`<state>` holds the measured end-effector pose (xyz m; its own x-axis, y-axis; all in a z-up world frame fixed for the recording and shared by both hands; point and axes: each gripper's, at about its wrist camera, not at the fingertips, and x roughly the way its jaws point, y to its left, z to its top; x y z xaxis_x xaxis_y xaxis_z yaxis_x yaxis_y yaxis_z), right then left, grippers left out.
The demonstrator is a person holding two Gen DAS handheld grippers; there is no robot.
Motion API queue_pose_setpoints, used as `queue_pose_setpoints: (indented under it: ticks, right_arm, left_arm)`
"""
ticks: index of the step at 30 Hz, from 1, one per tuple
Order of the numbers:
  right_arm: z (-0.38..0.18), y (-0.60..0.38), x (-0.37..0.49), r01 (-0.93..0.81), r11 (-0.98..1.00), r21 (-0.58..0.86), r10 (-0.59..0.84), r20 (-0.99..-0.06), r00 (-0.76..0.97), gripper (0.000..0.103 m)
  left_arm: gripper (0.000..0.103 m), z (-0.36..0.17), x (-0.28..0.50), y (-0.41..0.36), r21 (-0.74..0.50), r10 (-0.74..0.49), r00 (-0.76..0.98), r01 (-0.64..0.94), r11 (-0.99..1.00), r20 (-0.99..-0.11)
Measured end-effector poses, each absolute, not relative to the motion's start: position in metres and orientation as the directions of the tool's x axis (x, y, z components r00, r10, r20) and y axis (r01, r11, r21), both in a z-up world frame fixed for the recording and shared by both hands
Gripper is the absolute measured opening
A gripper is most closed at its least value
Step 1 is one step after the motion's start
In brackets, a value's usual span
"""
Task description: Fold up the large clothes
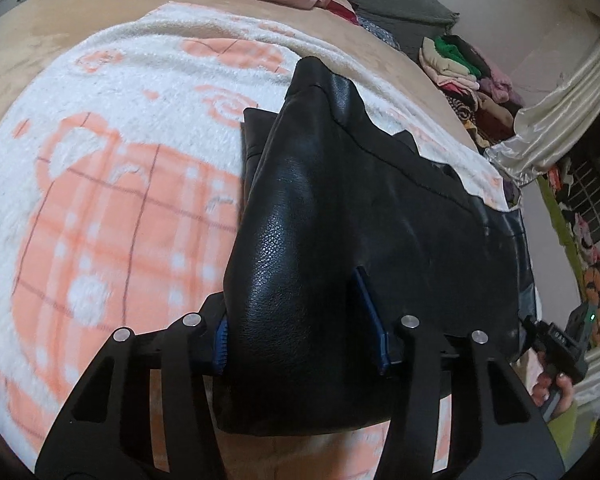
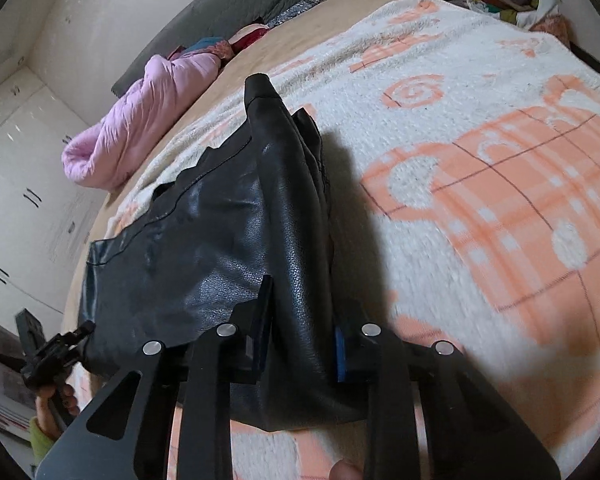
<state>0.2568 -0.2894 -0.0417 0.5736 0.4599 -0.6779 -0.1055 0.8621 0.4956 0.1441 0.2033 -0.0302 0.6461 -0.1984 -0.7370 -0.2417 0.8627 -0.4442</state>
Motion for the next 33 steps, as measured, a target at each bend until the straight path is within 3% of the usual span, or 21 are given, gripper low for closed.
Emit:
queue_pose_setpoints:
  ticks: [10, 13, 15, 18, 21, 27, 33]
  right_arm:
    - [-0.040, -0.288, 0.230, -0.047, 0.916, 0.398, 0.331, -0.685, 0.649, 0.043]
    - [-0.036, -0.290, 0.220, -0.036, 0.919, 0.393, 0.314, -0.672, 0.671, 0.057]
    - [-0.033, -0.289, 0.210, -0.028, 0.923, 0.384, 0.298, -0.667, 0.683, 0.074]
    - [-0.026, -0.287, 0.196, -0.005, 0.930, 0.366, 0.264, -0.659, 0.704, 0.087]
    - [-0.014, -0.278, 0.182, -0.025, 0.945, 0.326, 0.240, -0.639, 0.731, 0.090]
    - [0.007, -0.241, 0.166, -0.113, 0.964, 0.242, 0.243, -0.617, 0.748, 0.091]
    - [0.019, -0.195, 0.162, -0.218, 0.957, 0.192, 0.291, -0.613, 0.734, 0.091]
  left_arm:
    - [0.050, -0.025, 0.130, 0.202, -0.395, -0.152, 0.654, -0.242, 0.886, -0.741]
    - [0.055, -0.022, 0.126, 0.201, -0.386, -0.146, 0.657, -0.237, 0.891, -0.740]
    - [0.059, -0.020, 0.121, 0.200, -0.381, -0.143, 0.660, -0.231, 0.895, -0.737]
    - [0.068, -0.014, 0.114, 0.197, -0.366, -0.130, 0.669, -0.226, 0.903, -0.732]
    - [0.073, -0.007, 0.105, 0.197, -0.354, -0.115, 0.682, -0.222, 0.909, -0.722]
    - [0.093, 0.003, 0.089, 0.197, -0.328, -0.080, 0.703, -0.226, 0.917, -0.707]
    - [0.093, 0.008, 0.077, 0.204, -0.313, -0.047, 0.717, -0.243, 0.918, -0.695]
